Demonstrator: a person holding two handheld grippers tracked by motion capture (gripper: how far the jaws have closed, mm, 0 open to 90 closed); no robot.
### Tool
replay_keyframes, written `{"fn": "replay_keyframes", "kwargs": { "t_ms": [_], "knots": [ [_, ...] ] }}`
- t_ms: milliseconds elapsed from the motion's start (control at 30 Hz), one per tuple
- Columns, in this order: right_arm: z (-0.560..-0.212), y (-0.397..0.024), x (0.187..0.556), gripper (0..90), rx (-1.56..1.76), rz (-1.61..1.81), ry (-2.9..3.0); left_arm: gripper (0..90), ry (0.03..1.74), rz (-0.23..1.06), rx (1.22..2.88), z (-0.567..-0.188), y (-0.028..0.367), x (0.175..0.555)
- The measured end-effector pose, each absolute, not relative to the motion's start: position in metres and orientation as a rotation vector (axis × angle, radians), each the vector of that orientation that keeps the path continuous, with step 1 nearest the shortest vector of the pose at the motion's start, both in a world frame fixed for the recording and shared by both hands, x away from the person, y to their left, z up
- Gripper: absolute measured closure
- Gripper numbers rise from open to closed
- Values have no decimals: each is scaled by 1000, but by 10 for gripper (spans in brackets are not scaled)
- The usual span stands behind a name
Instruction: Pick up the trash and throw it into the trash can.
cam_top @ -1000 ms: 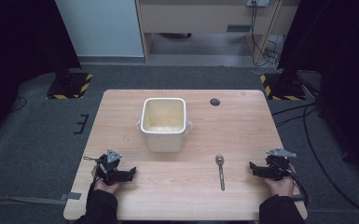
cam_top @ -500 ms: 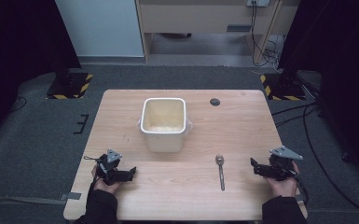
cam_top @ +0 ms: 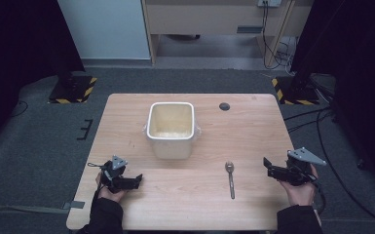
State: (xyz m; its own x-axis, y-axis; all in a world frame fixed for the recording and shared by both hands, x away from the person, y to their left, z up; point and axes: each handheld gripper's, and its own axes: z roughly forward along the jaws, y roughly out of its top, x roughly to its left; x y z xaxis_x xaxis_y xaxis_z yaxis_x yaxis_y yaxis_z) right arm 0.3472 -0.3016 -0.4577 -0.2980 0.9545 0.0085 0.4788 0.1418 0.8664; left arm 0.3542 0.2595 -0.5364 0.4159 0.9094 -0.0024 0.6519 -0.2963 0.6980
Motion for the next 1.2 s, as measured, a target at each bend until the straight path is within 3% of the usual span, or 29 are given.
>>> {"fn": "replay_keyframes", "kwargs": {
  "t_ms": [600, 1200],
  "knots": [
    [-415, -272, 360, 48, 1325, 1248, 1784, 0, 1321, 534, 2049, -536, 259, 354],
    [-450, -241, 364, 69, 1347, 1195, 1899, 0, 1318, 532, 2051, -536, 259, 355]
  ]
}}
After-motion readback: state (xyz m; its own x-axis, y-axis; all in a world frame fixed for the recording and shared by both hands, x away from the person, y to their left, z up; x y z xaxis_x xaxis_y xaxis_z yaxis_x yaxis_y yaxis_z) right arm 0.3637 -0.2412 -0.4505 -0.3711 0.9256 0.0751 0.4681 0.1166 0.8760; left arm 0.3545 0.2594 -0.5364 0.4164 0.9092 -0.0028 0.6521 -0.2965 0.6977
